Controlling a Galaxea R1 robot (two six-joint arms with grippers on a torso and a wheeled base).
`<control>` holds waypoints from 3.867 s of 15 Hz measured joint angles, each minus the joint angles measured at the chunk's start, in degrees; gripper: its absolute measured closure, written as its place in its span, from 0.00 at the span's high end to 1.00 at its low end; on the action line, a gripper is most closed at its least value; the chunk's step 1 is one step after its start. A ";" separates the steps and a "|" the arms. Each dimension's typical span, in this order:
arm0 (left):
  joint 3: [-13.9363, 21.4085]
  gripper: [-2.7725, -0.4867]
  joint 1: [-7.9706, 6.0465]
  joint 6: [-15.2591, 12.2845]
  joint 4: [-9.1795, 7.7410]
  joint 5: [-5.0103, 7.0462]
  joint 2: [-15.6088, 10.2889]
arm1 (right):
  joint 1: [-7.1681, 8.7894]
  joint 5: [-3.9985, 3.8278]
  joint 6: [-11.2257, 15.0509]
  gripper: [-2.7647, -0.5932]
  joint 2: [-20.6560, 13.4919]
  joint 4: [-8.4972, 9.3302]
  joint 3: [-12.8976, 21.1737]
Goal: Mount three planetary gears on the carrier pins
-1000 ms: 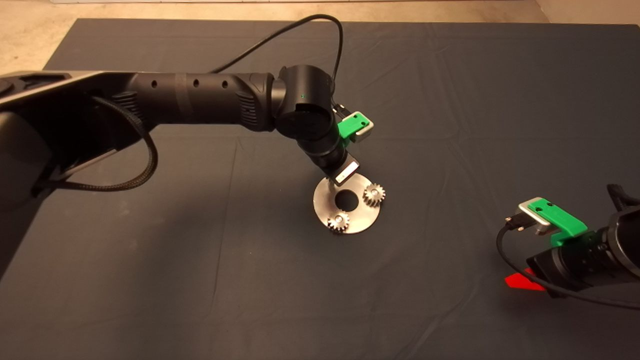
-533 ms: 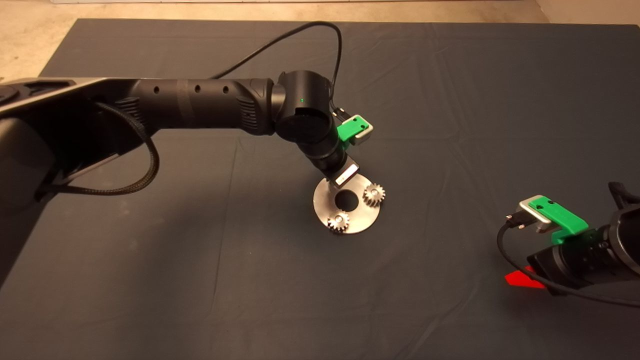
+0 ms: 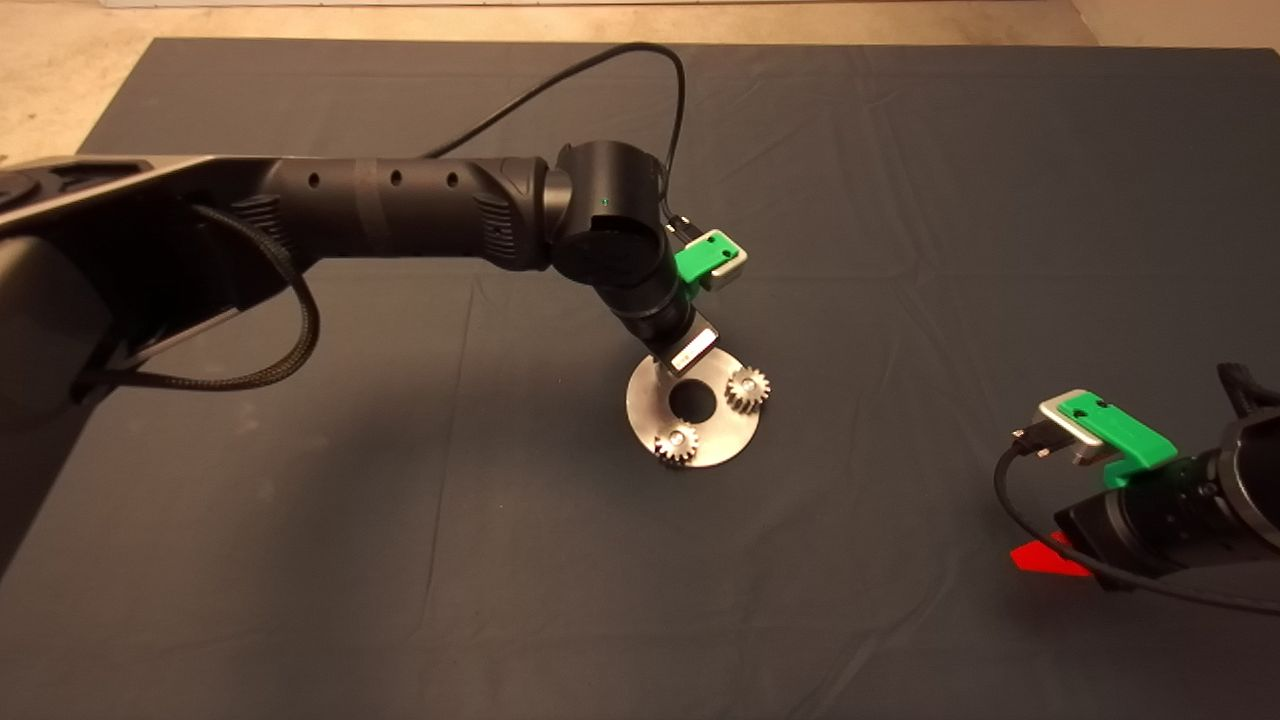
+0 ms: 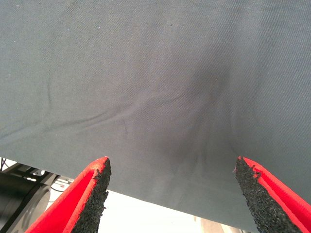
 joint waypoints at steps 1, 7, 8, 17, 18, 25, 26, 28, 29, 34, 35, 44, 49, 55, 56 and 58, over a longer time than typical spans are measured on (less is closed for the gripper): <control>0.24 0.07 0.01 0.01 0.00 0.62 -0.02 | 0.00 0.00 0.01 0.60 0.00 -0.01 0.00; 0.96 0.07 0.05 0.04 0.00 2.23 -0.02 | 0.00 0.00 0.00 0.60 0.00 0.00 0.00; 0.96 0.07 0.06 0.22 0.00 2.21 -0.02 | 0.00 0.00 0.00 0.60 0.00 -0.02 0.00; 0.14 0.07 -0.04 2.65 -0.20 2.15 0.26 | 0.00 0.00 0.00 0.60 0.00 0.00 0.00; -0.24 0.07 -0.09 2.90 -0.20 1.97 0.39 | 0.00 0.01 0.00 0.60 0.00 -0.01 0.00; -1.40 0.07 0.30 3.43 -0.37 1.96 0.41 | 0.02 -0.02 0.00 0.60 0.00 -0.01 -0.05; -1.40 0.07 0.30 3.43 -0.37 1.96 0.41 | 0.02 -0.02 0.00 0.60 0.00 -0.02 -0.05; -1.40 0.07 0.30 3.43 -0.37 1.90 0.41 | 0.02 -0.02 0.00 0.60 0.00 -0.02 -0.05; -1.40 0.07 0.30 3.43 -0.37 1.93 0.41 | 0.02 -0.02 0.00 0.60 0.00 0.00 -0.05; -1.40 0.07 0.30 3.43 -0.37 1.83 0.41 | 0.02 -0.02 0.00 0.60 0.00 -0.01 -0.05; -1.40 0.07 0.30 3.43 -0.37 1.83 0.41 | 0.00 -0.02 0.00 0.60 0.00 0.00 -0.05; -1.40 0.07 0.30 3.40 -0.39 1.18 0.23 | 0.02 -0.02 -0.63 0.60 0.00 -0.02 -0.41; -1.43 0.07 0.30 3.43 -0.39 1.15 0.23 | 0.02 -0.02 -0.67 0.60 0.00 -0.02 -0.49; -1.43 0.14 0.30 3.43 -0.39 1.02 0.23 | 0.02 -0.02 -0.83 0.60 0.00 -0.01 -0.49; -1.43 0.15 0.30 3.43 -0.39 0.96 0.23 | 0.02 -0.02 -0.83 0.60 0.00 -0.02 -0.49; -1.49 0.15 0.32 3.40 -0.39 0.77 0.23 | 0.02 -0.02 -0.83 0.60 0.00 -0.02 -0.49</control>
